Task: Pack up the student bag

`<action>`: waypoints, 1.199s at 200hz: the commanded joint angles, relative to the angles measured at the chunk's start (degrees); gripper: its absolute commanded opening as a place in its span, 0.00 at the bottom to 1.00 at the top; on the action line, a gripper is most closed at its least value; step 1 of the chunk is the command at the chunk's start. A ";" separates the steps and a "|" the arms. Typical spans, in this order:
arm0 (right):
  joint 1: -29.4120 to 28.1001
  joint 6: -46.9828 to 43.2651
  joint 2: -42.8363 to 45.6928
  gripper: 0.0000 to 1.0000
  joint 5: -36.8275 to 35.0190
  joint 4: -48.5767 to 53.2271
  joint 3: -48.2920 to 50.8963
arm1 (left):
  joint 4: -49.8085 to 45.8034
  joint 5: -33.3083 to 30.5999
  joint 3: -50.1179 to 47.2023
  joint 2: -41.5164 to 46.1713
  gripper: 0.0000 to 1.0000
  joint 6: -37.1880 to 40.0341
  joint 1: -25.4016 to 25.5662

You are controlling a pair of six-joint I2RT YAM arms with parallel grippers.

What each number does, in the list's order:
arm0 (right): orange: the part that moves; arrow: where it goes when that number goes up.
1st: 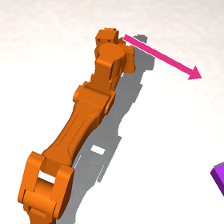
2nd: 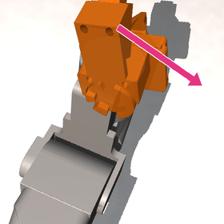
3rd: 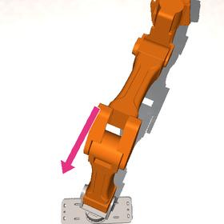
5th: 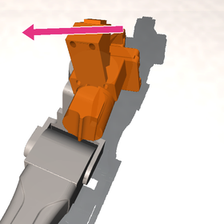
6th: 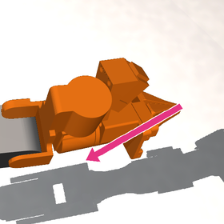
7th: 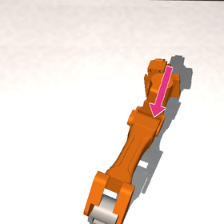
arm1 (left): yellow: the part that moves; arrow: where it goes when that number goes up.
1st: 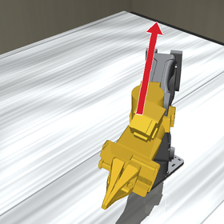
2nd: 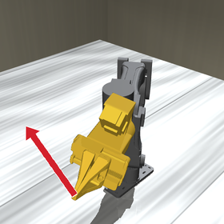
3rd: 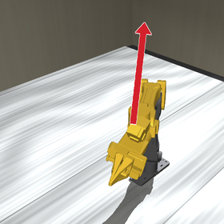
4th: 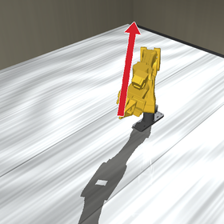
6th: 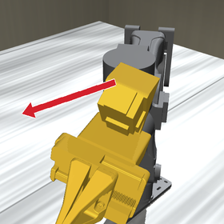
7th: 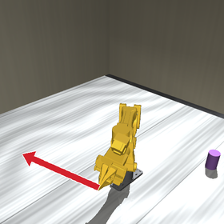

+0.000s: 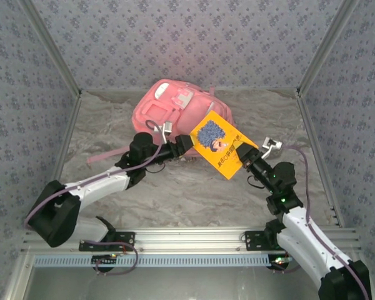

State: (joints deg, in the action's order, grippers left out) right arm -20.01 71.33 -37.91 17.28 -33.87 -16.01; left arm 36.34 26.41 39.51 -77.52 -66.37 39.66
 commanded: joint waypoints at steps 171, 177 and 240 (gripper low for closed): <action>-9.84 1.66 -8.76 0.51 -5.54 -16.65 -1.28 | 33.86 -4.64 0.73 -7.57 0.00 -9.63 1.57; -10.58 1.54 -8.65 0.50 -6.01 -16.76 -1.13 | 33.68 -4.70 0.82 -7.40 0.00 -9.34 1.54; -13.47 -2.23 -6.99 0.32 -10.02 -14.54 -0.43 | 33.24 -4.88 0.49 -7.39 0.00 -8.80 1.41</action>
State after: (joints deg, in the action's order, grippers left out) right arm -32.80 71.33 -46.96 9.17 -46.37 -16.82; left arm 65.65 22.94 39.53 -87.02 -77.38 41.47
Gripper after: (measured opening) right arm 0.344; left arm 0.165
